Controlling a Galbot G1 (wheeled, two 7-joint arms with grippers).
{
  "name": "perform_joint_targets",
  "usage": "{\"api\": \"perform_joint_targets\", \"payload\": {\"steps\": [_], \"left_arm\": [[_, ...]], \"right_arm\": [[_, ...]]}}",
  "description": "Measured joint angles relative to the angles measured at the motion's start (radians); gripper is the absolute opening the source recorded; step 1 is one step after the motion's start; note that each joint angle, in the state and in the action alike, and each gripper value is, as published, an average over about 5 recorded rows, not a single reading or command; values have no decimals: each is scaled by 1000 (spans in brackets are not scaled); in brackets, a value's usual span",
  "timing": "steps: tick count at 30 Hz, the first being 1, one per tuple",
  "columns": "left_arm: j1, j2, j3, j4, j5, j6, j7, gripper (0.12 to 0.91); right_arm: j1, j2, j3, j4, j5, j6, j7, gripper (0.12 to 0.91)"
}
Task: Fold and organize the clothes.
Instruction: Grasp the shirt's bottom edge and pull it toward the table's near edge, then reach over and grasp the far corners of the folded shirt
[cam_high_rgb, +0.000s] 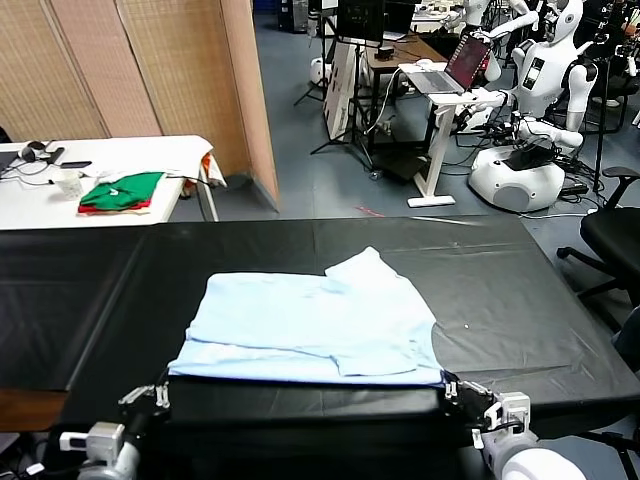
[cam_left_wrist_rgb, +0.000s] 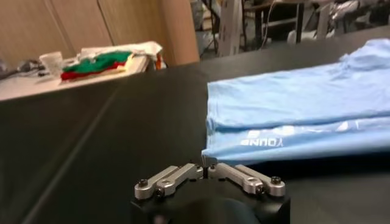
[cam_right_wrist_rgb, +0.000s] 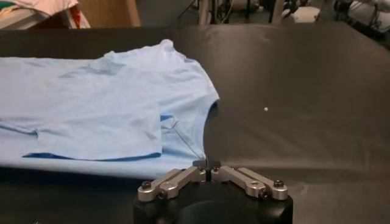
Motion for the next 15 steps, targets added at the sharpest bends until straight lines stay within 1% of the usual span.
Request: {"api": "perform_joint_targets", "payload": {"steps": [1,2,3,5,8,12,15], "left_arm": [[-5,-1,-6,-6,-10,7,-4,809],[-13,0,-12,-11,-23,12,-7,853],[-24,1,-15,-14,-43,16,-9,879],[-60,9,-16,-12,-97,22,-12,900],[-147,27,1,9,-194,36,-16,906],[-286,61,42,60,-312,76,-27,907],[-392,98,77,111,-388,102,-25,907]], "right_arm": [[7,-1,1,8,5,7,1,849],[18,-3,1,13,9,15,3,873],[34,-6,-2,13,12,22,6,898],[83,-13,-11,0,12,30,13,905],[198,-24,-42,-55,15,20,27,907],[373,-42,-111,-165,26,-7,45,907],[498,-52,-173,-252,49,-32,64,907]]}}
